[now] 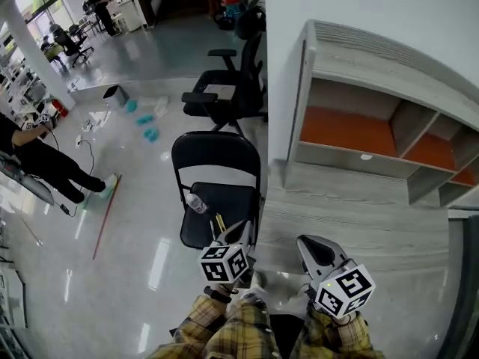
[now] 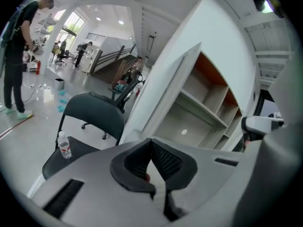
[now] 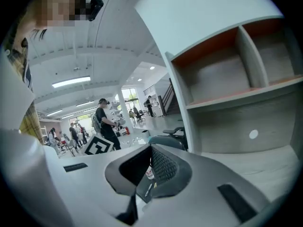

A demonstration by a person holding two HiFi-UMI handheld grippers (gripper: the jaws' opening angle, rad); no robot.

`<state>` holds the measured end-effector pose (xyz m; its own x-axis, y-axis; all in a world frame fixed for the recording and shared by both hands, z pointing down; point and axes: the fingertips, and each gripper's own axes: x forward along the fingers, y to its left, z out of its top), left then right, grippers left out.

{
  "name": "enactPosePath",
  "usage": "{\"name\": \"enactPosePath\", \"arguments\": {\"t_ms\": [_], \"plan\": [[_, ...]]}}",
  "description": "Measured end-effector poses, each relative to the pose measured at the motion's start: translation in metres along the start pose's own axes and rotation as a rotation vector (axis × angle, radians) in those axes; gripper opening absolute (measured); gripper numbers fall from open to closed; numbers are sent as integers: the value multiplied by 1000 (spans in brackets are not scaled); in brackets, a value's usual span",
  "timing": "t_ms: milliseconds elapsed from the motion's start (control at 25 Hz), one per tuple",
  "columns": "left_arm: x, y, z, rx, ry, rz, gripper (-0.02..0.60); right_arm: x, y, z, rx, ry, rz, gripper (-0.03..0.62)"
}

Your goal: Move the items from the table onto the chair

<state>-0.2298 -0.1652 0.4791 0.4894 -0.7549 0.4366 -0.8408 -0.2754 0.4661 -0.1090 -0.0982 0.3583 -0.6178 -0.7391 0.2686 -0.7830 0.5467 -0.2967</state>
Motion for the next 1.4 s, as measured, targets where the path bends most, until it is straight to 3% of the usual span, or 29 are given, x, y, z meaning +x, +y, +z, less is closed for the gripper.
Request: {"name": "enactPosePath", "arguments": {"t_ms": [360,520,680,960,1400], "plan": [[11,-209,6,229,-39,-220,5,-136,-98,18,1,-97,-176,18],[24,-268,-17,308,-52,-281,5,-175,-137,6,-2,-114,-220,18],[35,-319,-48,322,-16,-339,5,-211,-163,-8,4,-94,-247,18],[43,-359,-77,347,26,-379,5,-243,-187,-19,26,-89,-269,18],[49,-380,-79,381,42,-438,5,-252,-194,-19,32,-106,-293,18]]}}
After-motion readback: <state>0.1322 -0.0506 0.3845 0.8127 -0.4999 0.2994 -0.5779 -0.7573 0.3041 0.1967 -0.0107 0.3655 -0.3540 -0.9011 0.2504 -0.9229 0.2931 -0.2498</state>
